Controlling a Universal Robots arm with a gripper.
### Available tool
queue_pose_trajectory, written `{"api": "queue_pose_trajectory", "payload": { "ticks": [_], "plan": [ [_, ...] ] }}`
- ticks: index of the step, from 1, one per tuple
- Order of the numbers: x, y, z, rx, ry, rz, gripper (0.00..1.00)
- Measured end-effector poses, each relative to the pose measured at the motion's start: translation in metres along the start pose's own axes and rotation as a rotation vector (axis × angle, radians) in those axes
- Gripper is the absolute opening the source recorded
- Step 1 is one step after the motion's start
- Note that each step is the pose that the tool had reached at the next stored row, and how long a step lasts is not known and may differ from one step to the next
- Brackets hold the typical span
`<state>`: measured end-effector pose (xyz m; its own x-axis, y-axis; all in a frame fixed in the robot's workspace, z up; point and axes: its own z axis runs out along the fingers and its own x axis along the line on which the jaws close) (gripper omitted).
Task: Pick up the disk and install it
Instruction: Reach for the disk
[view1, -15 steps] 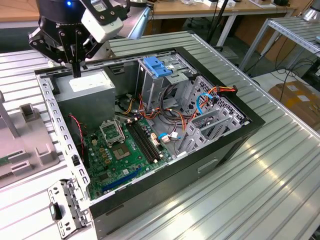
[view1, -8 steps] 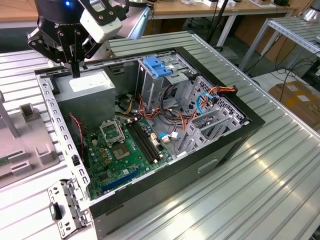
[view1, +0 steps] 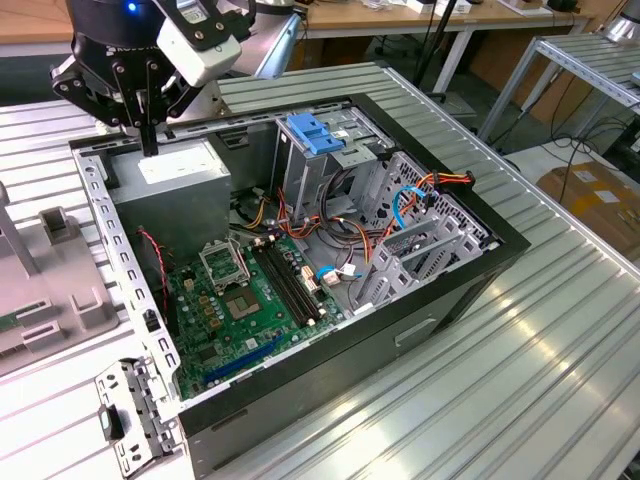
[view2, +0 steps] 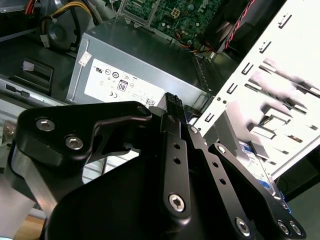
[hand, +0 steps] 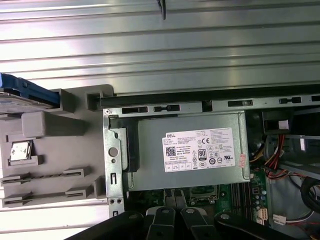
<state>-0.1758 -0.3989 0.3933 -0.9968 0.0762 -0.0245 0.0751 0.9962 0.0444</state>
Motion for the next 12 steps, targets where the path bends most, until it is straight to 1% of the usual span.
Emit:
{"api": "queue_pose_trajectory", "payload": {
  "ticks": [12],
  "plan": [
    [0.0042, -0.0003, -0.0001, 0.0, 0.0, 0.0, 0.11]
  ]
}}
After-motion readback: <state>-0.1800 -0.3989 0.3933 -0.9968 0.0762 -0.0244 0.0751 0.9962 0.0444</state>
